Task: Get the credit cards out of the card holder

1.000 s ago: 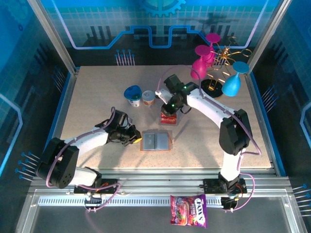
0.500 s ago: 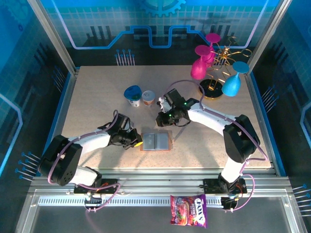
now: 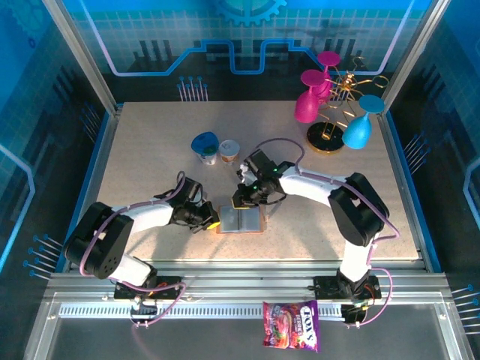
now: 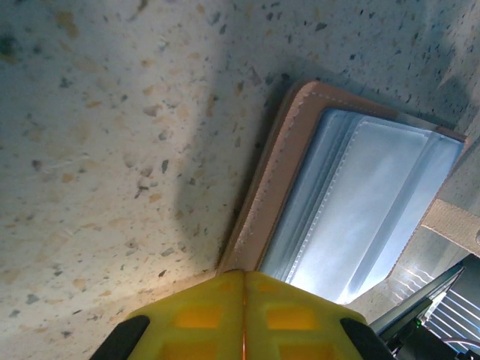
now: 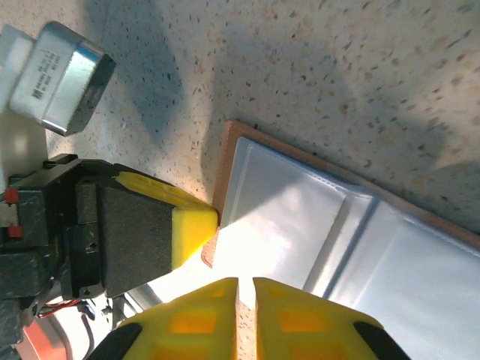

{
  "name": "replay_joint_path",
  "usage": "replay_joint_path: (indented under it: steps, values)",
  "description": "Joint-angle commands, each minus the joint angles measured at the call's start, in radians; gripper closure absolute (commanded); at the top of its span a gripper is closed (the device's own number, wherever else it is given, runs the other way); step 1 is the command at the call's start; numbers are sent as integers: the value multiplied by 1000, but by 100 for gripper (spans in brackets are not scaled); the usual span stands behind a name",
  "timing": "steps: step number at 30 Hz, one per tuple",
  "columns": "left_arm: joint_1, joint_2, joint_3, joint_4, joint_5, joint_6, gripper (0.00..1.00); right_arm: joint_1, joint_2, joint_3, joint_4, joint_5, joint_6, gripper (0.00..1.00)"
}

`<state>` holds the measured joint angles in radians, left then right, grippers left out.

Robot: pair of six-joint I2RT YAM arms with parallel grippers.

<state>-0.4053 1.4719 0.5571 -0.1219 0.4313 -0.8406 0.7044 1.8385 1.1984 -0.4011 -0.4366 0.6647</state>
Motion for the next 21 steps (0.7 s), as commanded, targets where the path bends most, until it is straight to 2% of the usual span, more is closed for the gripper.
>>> replay_joint_path:
  steps: [1,8,21]
  values:
    - [-7,6,0,-27,-15,32,92,31,41,12,17,-30,47,84]
    - [-6,4,-6,-28,-16,34,92,55,67,23,-1,6,79,74]
    - [-7,2,-8,-32,-17,35,92,66,104,22,1,-4,86,69]
